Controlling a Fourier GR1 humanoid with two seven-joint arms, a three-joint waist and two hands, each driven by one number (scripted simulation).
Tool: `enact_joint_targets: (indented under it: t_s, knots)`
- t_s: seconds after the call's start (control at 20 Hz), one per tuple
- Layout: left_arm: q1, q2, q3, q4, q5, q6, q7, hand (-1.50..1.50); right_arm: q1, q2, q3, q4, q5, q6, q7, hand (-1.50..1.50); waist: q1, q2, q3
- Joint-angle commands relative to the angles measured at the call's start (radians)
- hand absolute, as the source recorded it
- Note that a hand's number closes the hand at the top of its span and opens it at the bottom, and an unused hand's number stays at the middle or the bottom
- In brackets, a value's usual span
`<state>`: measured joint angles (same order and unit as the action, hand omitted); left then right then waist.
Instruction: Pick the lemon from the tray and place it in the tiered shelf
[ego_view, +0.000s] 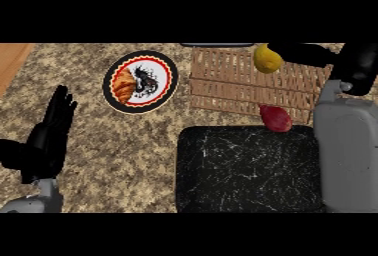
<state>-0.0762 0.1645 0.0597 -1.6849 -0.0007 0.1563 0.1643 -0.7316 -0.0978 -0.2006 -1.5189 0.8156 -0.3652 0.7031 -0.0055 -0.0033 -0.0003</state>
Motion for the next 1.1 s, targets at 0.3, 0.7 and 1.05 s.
enact_joint_targets:
  t_s: [0.3,0.7,1.05]
  knots:
    - [0.005,0.012,0.034,0.035,0.014,-0.021,-0.023,0.0,0.279,-0.094,-0.119,-0.499,-0.078,0.172,0.232,-1.5,-0.02,-0.004,0.0]
    - [0.058,-0.003,0.029,-0.026,0.019,-0.036,-0.025,0.0,0.46,-0.226,-0.386,-0.664,-0.441,0.332,0.206,-1.5,-0.005,0.001,0.001]
    - [-0.028,0.02,0.062,0.022,0.03,-0.06,0.01,0.0,0.631,-0.198,-0.498,-0.734,-0.628,0.389,0.087,-1.5,-0.002,0.002,0.001]
